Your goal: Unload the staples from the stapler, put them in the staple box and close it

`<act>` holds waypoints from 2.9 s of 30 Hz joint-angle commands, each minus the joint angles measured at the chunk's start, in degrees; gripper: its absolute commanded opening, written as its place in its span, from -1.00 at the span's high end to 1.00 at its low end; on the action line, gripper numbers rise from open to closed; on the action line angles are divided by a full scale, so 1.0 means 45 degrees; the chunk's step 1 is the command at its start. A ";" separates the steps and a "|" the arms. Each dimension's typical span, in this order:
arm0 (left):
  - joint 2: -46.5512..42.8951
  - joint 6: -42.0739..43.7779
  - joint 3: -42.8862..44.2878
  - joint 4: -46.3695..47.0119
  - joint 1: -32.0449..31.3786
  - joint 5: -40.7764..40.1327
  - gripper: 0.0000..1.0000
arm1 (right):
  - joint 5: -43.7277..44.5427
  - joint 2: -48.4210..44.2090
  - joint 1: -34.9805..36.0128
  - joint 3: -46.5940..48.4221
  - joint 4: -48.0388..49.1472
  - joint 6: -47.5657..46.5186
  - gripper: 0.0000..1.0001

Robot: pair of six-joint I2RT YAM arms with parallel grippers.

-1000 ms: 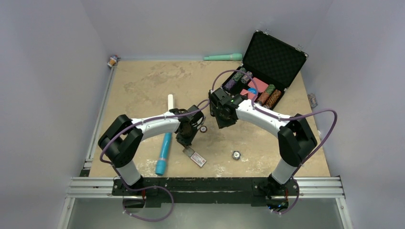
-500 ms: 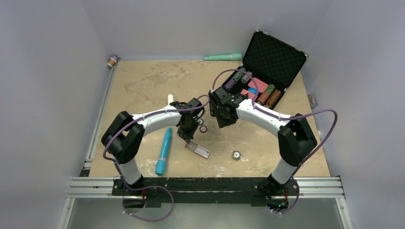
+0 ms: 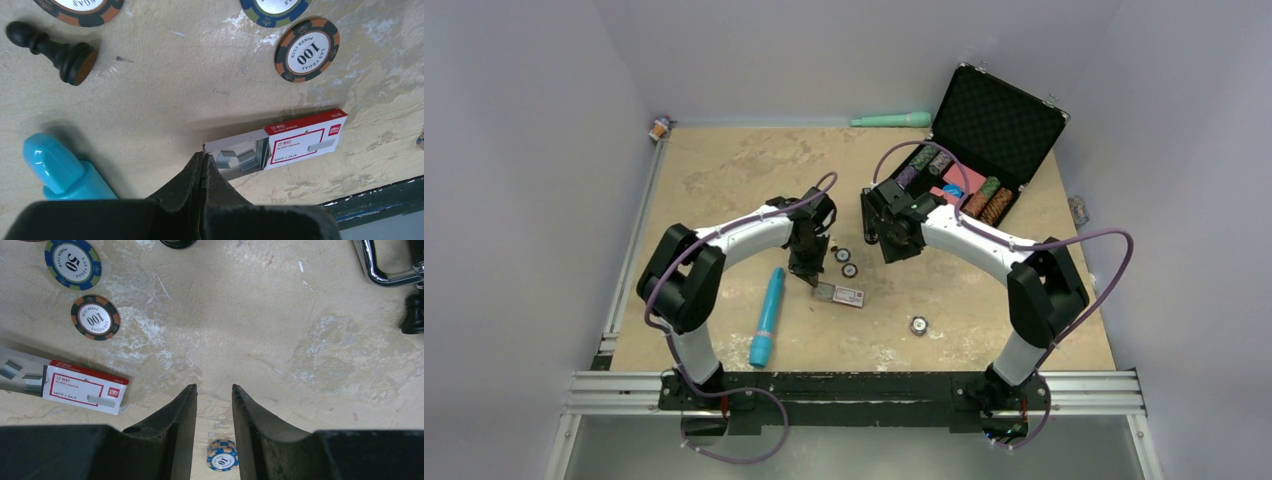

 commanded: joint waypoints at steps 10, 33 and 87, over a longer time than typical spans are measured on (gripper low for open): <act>-0.0725 -0.1066 0.0113 -0.0844 0.0020 0.0577 0.10 | 0.0069 -0.0538 -0.0053 0.0097 0.0155 0.0380 0.30; -0.0997 0.0325 -0.0703 -0.0751 0.0471 -0.0234 1.00 | -0.2846 -0.1048 0.0766 -0.1427 0.1462 0.0145 0.95; 0.0494 0.1082 -0.1454 0.0789 0.0674 0.3491 1.00 | -0.2775 0.1424 0.1894 -0.1264 0.2622 -0.0172 1.00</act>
